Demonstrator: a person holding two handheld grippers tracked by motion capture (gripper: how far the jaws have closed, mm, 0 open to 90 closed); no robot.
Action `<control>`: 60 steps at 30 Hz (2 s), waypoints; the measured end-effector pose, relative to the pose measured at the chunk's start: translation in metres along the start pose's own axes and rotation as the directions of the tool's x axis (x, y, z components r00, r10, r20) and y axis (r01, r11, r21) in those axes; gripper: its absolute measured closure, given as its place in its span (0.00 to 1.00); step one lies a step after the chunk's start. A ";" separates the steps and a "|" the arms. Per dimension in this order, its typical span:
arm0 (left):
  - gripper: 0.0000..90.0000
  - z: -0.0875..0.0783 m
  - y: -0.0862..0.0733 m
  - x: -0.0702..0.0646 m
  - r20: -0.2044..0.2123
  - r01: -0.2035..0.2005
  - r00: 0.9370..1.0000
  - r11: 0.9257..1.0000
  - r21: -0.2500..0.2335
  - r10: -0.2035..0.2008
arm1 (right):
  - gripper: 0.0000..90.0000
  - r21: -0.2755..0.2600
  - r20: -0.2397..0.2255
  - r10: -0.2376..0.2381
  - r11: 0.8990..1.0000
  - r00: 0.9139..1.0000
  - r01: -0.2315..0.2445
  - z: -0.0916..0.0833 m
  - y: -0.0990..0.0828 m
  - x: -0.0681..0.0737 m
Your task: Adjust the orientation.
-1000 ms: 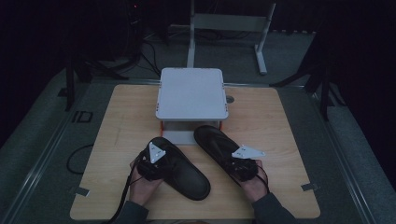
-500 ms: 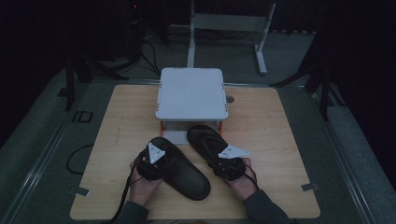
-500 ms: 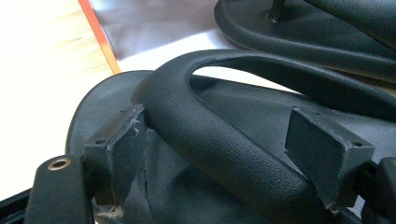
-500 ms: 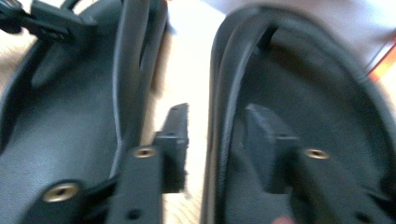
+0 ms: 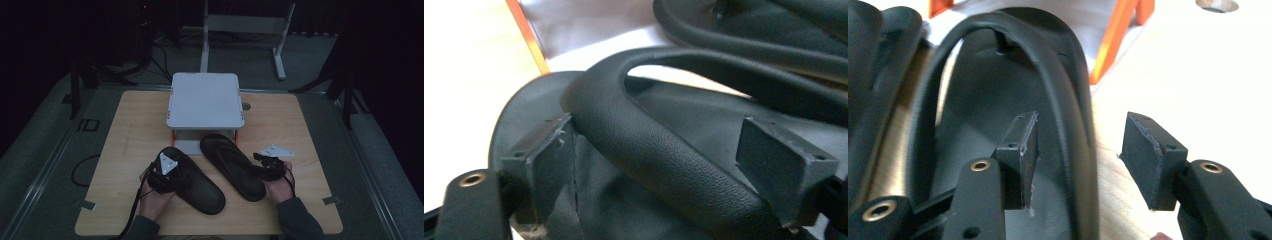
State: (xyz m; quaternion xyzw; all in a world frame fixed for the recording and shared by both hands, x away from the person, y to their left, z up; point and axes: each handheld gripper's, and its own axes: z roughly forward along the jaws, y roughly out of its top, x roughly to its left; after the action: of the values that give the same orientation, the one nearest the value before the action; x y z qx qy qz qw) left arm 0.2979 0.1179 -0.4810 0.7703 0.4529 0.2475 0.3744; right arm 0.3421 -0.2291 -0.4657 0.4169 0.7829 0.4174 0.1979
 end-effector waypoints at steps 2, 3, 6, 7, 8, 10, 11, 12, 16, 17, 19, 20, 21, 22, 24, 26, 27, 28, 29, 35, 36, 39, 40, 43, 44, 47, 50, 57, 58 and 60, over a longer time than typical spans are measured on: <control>0.17 0.000 0.000 0.000 0.003 0.005 1.000 1.000 0.000 -0.005 | 0.54 0.013 -0.007 0.005 1.000 1.000 -0.005 0.004 0.000 -0.003; 0.18 0.000 0.000 0.001 0.001 0.004 1.000 1.000 0.001 -0.004 | 0.54 0.016 -0.009 0.004 1.000 1.000 -0.004 0.005 0.000 -0.003; 0.20 -0.001 0.000 0.001 0.003 0.019 1.000 1.000 -0.006 -0.019 | 0.58 0.029 -0.014 -0.001 1.000 1.000 0.001 0.010 0.000 -0.003; 0.21 -0.002 0.000 0.002 0.004 0.020 1.000 1.000 -0.004 -0.020 | 0.62 0.031 -0.015 -0.001 1.000 1.000 0.002 0.012 0.001 -0.003; 0.22 -0.002 0.001 0.002 0.004 0.023 1.000 1.000 -0.002 -0.023 | 0.64 0.037 -0.019 -0.001 0.999 1.000 0.002 0.013 0.001 -0.002; 0.24 -0.003 0.001 0.002 0.007 0.024 1.000 1.000 -0.001 -0.024 | 0.69 0.044 -0.022 -0.005 0.999 1.000 0.006 0.015 0.001 -0.001; 0.25 -0.004 0.001 0.001 0.020 0.016 1.000 1.000 -0.006 -0.016 | 0.71 0.046 -0.028 -0.007 0.999 1.000 0.008 0.016 0.001 0.000; 0.27 -0.005 0.000 -0.001 0.035 0.004 0.999 1.000 -0.012 -0.003 | 0.72 0.051 -0.032 -0.014 0.999 0.999 0.015 0.016 0.001 0.000; 0.36 -0.004 0.003 -0.013 0.060 -0.054 0.997 0.998 -0.025 0.055 | 0.77 0.053 -0.034 -0.010 0.999 0.999 0.012 0.014 0.001 0.003; 0.37 -0.003 0.004 -0.015 0.060 -0.058 0.996 0.998 -0.025 0.059 | 0.77 0.054 -0.033 -0.014 0.998 0.999 0.016 0.013 0.001 0.004; 0.38 -0.002 0.005 -0.016 0.067 -0.070 0.995 0.997 -0.028 0.071 | 0.78 0.056 -0.036 -0.020 0.998 0.999 0.022 0.012 0.001 0.005; 0.41 -0.002 0.007 -0.018 0.075 -0.083 0.994 0.996 -0.030 0.085 | 0.77 0.059 -0.051 -0.031 0.998 0.998 0.034 0.011 0.000 0.010; 0.41 -0.001 0.008 -0.018 0.077 -0.084 0.993 0.996 -0.030 0.086 | 0.77 0.059 -0.056 -0.035 0.998 0.998 0.038 0.011 0.000 0.011; 0.42 0.000 0.008 -0.019 0.079 -0.084 0.993 0.996 -0.028 0.086 | 0.77 0.060 -0.060 -0.037 0.997 0.998 0.040 0.010 0.000 0.014; 0.42 0.000 0.009 -0.018 0.082 -0.087 0.993 0.996 -0.027 0.089 | 0.77 0.060 -0.059 -0.039 0.997 0.997 0.043 0.009 0.000 0.016; 0.42 0.001 0.009 -0.017 0.088 -0.086 0.992 0.996 -0.028 0.088 | 0.76 0.056 -0.079 -0.028 0.998 0.996 0.033 0.007 -0.001 0.017; 0.43 0.001 0.009 -0.017 0.088 -0.086 0.992 0.996 -0.028 0.088 | 0.76 0.056 -0.079 -0.028 0.998 0.996 0.033 0.007 -0.001 0.017; 0.43 0.001 0.011 -0.017 0.092 -0.089 0.992 0.996 -0.027 0.091 | 0.75 0.060 -0.108 -0.023 0.998 0.994 0.029 0.005 -0.001 0.020; 0.44 0.002 0.013 -0.016 0.088 -0.095 0.991 0.995 -0.026 0.097 | 0.74 0.061 -0.113 -0.027 0.998 0.993 0.034 0.005 -0.001 0.022; 0.49 0.005 0.019 -0.008 0.110 -0.107 0.988 0.994 -0.019 0.109 | 0.71 0.060 -0.177 -0.053 0.996 0.983 0.065 0.000 -0.002 0.032; 0.50 0.006 0.021 -0.006 0.115 -0.106 0.988 0.994 -0.019 0.107 | 0.71 0.058 -0.188 -0.052 0.996 0.981 0.064 -0.001 -0.002 0.033; 0.53 0.006 0.024 -0.002 0.128 -0.127 0.983 0.992 -0.025 0.129 | 0.70 0.054 -0.212 -0.055 0.996 0.976 0.068 -0.003 -0.001 0.036; 0.55 0.005 0.025 -0.002 0.126 -0.141 0.982 0.990 -0.024 0.143 | 0.70 0.055 -0.213 -0.056 0.996 0.976 0.069 -0.004 -0.001 0.036; 0.62 0.003 0.026 0.000 0.119 -0.158 0.980 0.987 -0.022 0.159 | 0.70 0.048 -0.205 -0.055 0.997 0.977 0.066 -0.004 -0.001 0.037; 0.63 0.002 0.026 0.002 0.126 -0.159 0.979 0.987 -0.020 0.160 | 0.71 0.047 -0.200 -0.054 0.997 0.978 0.065 -0.003 -0.001 0.036; 0.63 -0.001 0.023 0.001 0.135 -0.171 0.976 0.985 -0.023 0.173 | 0.71 0.055 -0.178 -0.042 0.997 0.983 0.053 -0.001 -0.002 0.035; 0.63 -0.004 0.020 -0.003 0.117 -0.183 0.976 0.983 -0.018 0.184 | 0.71 0.052 -0.173 -0.026 0.998 0.985 0.036 0.000 -0.003 0.035; 0.64 -0.006 0.019 -0.004 0.132 -0.187 0.973 0.982 -0.018 0.187 | 0.69 0.057 -0.185 -0.029 0.998 0.982 0.040 0.001 -0.003 0.036; 0.64 -0.005 0.020 -0.004 0.132 -0.195 0.972 0.981 -0.019 0.195 | 0.69 0.060 -0.193 -0.031 0.997 0.981 0.043 0.001 -0.002 0.036; 0.64 -0.004 0.022 -0.003 0.130 -0.203 0.970 0.979 -0.018 0.204 | 0.68 0.065 -0.224 -0.052 0.996 0.973 0.068 0.000 -0.002 0.040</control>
State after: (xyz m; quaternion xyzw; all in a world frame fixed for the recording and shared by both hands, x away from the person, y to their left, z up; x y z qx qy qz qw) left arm 0.3045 0.1102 -0.4611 0.8266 0.3453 0.2342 0.3777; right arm 0.3181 -0.1974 -0.4655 0.3506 0.8270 0.4264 0.1063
